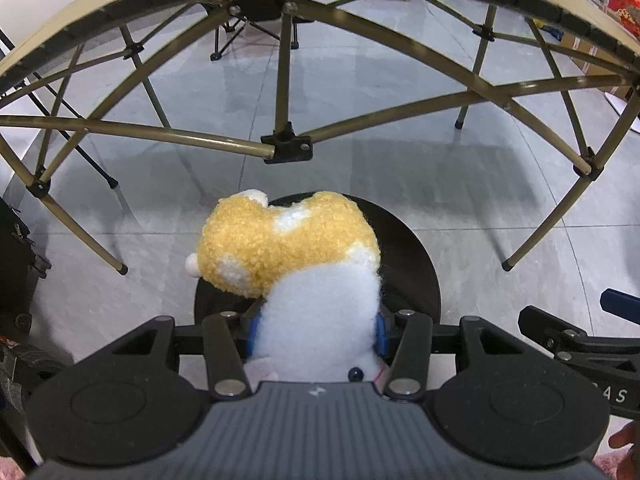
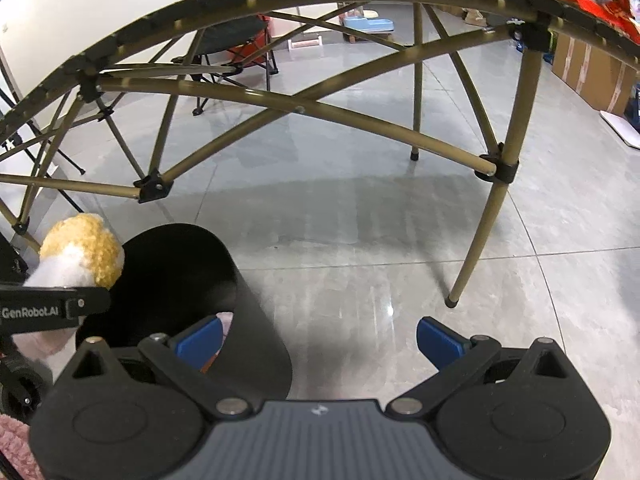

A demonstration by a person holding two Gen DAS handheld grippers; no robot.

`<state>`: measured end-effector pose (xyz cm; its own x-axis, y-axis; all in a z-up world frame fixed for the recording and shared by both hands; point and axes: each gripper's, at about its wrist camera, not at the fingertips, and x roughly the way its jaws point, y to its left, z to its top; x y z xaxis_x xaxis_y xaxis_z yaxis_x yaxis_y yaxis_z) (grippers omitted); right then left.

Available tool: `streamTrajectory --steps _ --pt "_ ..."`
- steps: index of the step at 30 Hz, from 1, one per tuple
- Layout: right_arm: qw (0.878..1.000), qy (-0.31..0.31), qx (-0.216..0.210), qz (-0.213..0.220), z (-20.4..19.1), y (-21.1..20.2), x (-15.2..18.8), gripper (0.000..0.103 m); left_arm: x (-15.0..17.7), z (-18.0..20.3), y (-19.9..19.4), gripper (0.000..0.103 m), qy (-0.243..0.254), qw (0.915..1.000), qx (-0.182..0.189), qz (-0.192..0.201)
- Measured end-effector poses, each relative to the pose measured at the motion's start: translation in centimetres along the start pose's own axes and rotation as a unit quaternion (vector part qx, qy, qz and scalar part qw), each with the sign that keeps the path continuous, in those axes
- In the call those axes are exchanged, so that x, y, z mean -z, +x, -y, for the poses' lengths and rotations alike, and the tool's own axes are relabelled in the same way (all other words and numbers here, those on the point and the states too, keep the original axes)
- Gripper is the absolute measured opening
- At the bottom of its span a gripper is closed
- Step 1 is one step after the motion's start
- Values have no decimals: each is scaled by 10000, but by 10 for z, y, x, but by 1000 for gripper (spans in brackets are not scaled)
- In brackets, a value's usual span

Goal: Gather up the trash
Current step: 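Move the left tool over the bin and open it to drop the plush, then raise both tools from the bin back toward the table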

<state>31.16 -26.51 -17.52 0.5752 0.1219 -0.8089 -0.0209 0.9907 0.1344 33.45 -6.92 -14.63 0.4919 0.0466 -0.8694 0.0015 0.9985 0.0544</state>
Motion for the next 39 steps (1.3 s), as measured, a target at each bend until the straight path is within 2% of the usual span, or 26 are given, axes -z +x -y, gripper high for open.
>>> streamTrajectory --steps 10,21,22,24,25,26,29,39 --pt "9998 77 124 -144 9 8 4 103 -2 6 21 49 -12 9996 -43 -289" --pt "9994 156 247 -183 18 11 6 103 -2 9 28 51 38 9993 -58 -354" --pt "9994 153 246 -182 18 11 6 103 -2 10 28 53 50 9993 -55 -368" --pt "9994 159 253 -181 18 11 6 103 -2 10 28 67 70 9993 -98 -364" --pt "9994 166 258 -178 19 10 6 103 -2 11 28 92 68 9993 -136 -345" --pt "9994 174 261 -175 19 10 6 103 -2 11 27 103 42 9994 -166 -309" --pt "9993 186 266 -167 21 9 6 103 -3 9 23 103 -7 9995 -230 -216" --pt "9995 97 290 -112 18 6 6 103 0 4 23 103 -77 9992 -258 -284"
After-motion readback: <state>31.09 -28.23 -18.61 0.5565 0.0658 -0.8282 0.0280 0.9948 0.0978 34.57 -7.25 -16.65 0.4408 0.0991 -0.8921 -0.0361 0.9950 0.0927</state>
